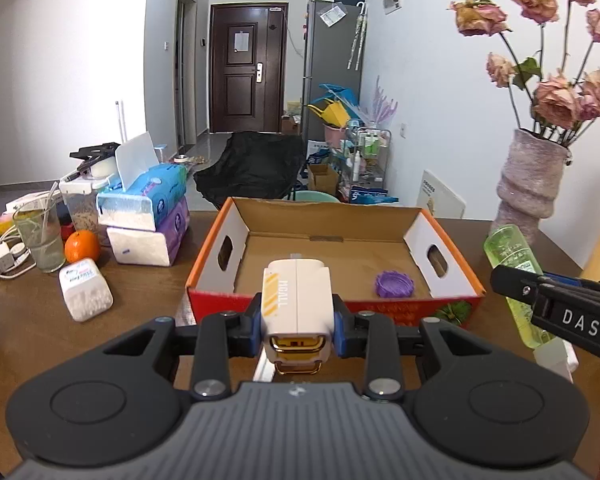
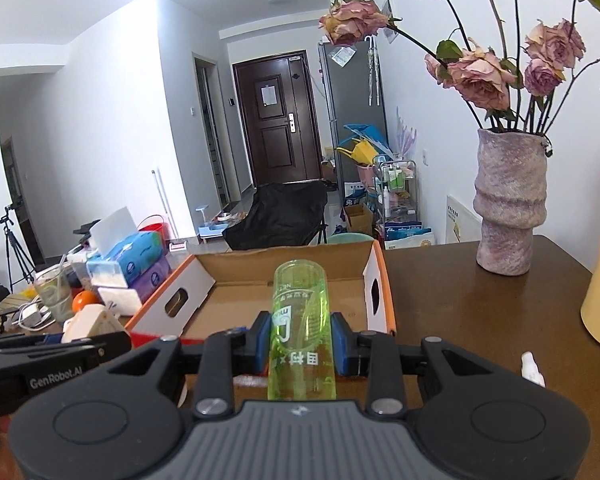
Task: Organize rigid objects
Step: 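Carry the plug adapter with the left tool while the right carries the bottle over the box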
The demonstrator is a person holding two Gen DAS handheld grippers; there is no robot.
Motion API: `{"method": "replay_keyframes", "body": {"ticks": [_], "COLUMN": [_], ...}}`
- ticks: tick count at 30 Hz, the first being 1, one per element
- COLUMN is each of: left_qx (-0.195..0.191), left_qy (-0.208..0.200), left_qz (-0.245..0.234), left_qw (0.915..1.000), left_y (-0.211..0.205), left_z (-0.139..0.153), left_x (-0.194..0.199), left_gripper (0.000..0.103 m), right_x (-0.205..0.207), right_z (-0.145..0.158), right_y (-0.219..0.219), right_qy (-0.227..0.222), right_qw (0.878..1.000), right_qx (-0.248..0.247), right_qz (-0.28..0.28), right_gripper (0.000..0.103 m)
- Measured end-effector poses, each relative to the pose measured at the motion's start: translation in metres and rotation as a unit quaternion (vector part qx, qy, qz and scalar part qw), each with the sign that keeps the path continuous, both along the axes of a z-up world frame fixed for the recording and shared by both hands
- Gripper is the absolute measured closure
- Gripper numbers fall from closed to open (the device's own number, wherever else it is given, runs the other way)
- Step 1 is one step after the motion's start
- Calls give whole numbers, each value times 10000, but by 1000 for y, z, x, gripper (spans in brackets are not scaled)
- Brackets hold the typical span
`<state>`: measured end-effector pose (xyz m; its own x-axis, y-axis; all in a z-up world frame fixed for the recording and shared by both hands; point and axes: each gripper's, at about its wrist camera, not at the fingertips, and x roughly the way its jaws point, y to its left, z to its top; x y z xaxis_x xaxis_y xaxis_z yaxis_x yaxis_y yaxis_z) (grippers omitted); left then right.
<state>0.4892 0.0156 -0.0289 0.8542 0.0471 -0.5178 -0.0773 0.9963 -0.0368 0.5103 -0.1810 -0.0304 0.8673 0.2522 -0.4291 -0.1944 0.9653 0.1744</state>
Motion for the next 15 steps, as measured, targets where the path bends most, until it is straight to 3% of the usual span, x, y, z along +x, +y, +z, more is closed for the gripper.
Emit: {"method": "replay_keyframes", "body": {"ticks": [15], "left_qx": [152], "left_qy": [305], "left_qz": [267], "left_qw": [9991], "left_y": [10], "left_z": [-11], "left_x": [88], "left_gripper": [70], "right_x": [92], "right_z": [-7], "right_y": [4], "right_qy": [176], "right_qw": [9997], "right_qx": [114], "right_qz": [-143], "right_gripper": [73]}}
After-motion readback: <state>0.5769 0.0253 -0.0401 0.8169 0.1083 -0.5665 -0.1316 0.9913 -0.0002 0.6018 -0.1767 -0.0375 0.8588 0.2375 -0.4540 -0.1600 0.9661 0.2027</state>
